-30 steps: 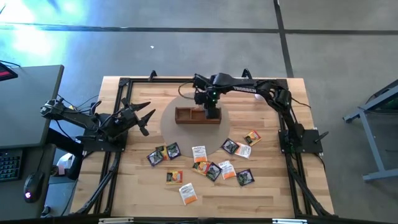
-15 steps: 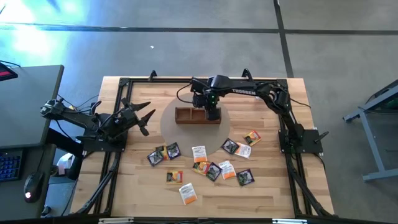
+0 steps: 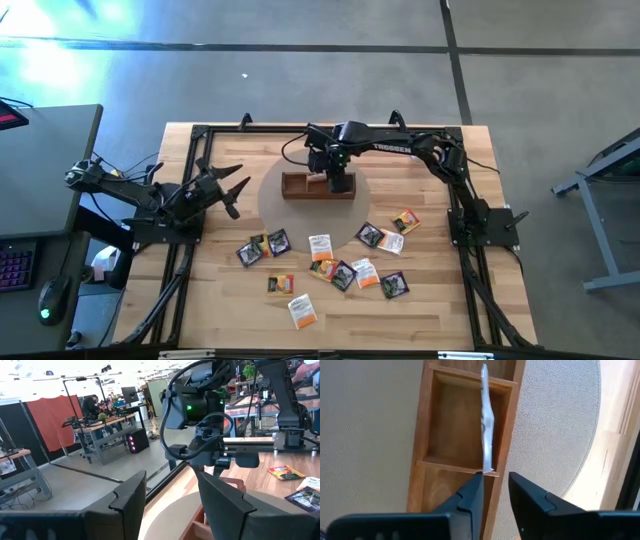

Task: Pick & Place Tea
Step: Put the white tea bag into the middle section of the wooden organizer

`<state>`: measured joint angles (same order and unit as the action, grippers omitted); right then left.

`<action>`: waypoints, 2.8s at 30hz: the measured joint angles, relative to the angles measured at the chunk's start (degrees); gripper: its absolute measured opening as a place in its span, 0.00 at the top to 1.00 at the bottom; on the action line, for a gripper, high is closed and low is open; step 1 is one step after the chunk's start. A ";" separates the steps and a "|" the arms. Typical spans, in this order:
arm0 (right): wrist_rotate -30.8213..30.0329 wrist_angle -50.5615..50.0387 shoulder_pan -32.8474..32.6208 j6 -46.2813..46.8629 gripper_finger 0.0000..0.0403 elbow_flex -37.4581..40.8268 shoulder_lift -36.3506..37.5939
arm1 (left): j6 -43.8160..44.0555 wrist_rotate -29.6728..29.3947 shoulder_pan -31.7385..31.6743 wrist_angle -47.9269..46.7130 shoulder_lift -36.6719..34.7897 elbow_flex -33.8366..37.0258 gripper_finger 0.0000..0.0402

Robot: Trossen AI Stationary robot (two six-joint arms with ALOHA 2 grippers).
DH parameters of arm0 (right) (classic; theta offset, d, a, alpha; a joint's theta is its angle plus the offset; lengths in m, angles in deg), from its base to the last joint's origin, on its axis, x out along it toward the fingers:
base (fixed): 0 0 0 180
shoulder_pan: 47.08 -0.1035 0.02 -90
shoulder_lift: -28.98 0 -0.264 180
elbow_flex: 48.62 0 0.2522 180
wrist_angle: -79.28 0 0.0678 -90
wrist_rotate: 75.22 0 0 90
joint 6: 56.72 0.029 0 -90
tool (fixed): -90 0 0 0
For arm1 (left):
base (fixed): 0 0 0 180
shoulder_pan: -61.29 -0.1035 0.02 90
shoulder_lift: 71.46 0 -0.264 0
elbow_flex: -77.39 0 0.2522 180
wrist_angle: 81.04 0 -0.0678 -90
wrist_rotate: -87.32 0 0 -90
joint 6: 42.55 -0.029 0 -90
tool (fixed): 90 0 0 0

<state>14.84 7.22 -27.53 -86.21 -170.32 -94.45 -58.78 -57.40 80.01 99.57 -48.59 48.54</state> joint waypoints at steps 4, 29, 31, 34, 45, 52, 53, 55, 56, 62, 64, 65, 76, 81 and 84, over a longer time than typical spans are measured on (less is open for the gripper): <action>-5.10 -0.20 -0.49 0.10 0.73 0.02 0.58 | 0.00 -1.60 0.00 -0.02 0.00 0.00 0.55; -1.24 7.29 -9.57 8.96 0.74 0.24 1.21 | 4.52 -2.14 0.02 -5.49 0.00 0.00 0.55; -1.48 9.04 -9.44 8.72 0.70 1.90 1.14 | 4.55 -2.16 0.01 -5.52 0.00 0.00 0.55; -1.79 11.82 -9.07 9.02 0.65 4.44 1.16 | 4.55 -1.81 0.00 -5.54 0.04 0.00 0.55; -2.26 17.90 -6.70 9.80 0.63 12.75 1.28 | 4.57 -1.59 0.00 -5.53 0.04 0.00 0.55; 3.88 18.01 -5.14 8.86 0.81 13.20 1.27 | 4.57 -1.62 0.00 -5.51 0.04 0.00 0.55; 4.30 18.07 -4.97 8.62 0.85 13.20 1.27 | 4.57 -1.62 0.00 -5.51 0.04 0.00 0.55; 4.69 17.14 -4.72 8.53 0.90 12.64 1.27 | 4.57 -1.64 0.00 -5.51 0.04 0.00 0.55; 4.88 16.58 -4.62 8.13 0.92 12.29 1.27 | 4.57 -1.64 0.00 -5.51 0.04 0.00 0.55; 4.86 13.32 -4.52 7.64 0.91 8.69 1.27 | 4.57 -1.67 0.00 -5.52 0.04 0.00 0.55; 4.86 13.02 -4.52 7.89 0.86 7.21 1.27 | 4.57 -1.66 0.00 -5.53 0.04 0.00 0.55; 4.85 12.94 -4.52 8.15 0.84 6.63 1.27 | 4.57 -1.68 0.00 -5.53 0.04 0.00 0.55; 4.87 11.90 -4.57 7.70 0.98 6.51 1.29 | 4.57 -1.70 0.00 -6.83 0.04 0.00 0.55; 2.08 13.46 -4.15 6.75 0.98 6.34 1.29 | 4.57 -1.70 0.02 -6.84 0.04 0.00 0.55; -0.90 13.70 -3.11 6.36 0.99 6.34 1.29 | 4.57 -1.70 0.02 -6.84 0.04 0.00 0.55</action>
<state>13.94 20.92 -30.64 -79.85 -163.98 -93.16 -54.22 -59.11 80.03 92.73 -48.55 48.54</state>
